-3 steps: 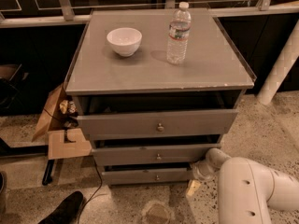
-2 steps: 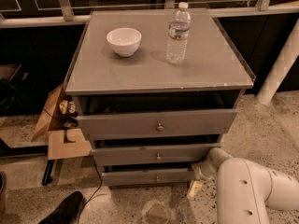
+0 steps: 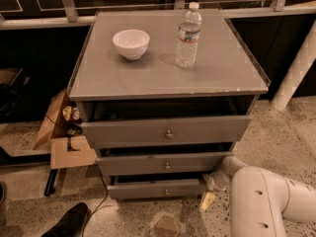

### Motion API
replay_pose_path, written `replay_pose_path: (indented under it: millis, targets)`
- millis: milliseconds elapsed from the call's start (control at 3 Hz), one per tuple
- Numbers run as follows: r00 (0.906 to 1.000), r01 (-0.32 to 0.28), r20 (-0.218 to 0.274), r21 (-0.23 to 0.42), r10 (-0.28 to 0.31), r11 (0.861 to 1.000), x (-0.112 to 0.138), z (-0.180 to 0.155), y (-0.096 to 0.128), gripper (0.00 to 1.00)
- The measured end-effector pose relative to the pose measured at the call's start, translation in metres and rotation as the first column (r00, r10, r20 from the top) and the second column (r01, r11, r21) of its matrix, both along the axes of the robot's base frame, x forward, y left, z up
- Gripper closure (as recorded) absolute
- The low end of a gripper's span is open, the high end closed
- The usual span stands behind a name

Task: Open bottom drawer

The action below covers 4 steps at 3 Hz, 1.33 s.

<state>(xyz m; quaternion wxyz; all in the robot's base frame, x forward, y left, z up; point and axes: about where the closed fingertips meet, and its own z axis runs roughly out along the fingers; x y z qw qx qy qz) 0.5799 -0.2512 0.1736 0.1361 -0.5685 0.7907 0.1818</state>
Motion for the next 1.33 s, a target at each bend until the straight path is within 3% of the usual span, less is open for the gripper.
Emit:
replay_pose_path:
  millis: [333,667,1000,1333]
  targets:
    - [0.9975,0.02,-0.068,0.02,-0.019,1.0,-0.029,0.011,-0.009,0.0]
    - [0.9889,0.04,-0.144,0.03,-0.035,0.999,-0.059,0.025,-0.02,0.0]
    - [0.9705,0.058,-0.236,0.03,-0.049,0.998,-0.087,0.036,-0.034,0.0]
    - [0.9435,0.05,-0.328,0.01,-0.044,0.999,-0.11,0.046,-0.044,0.0]
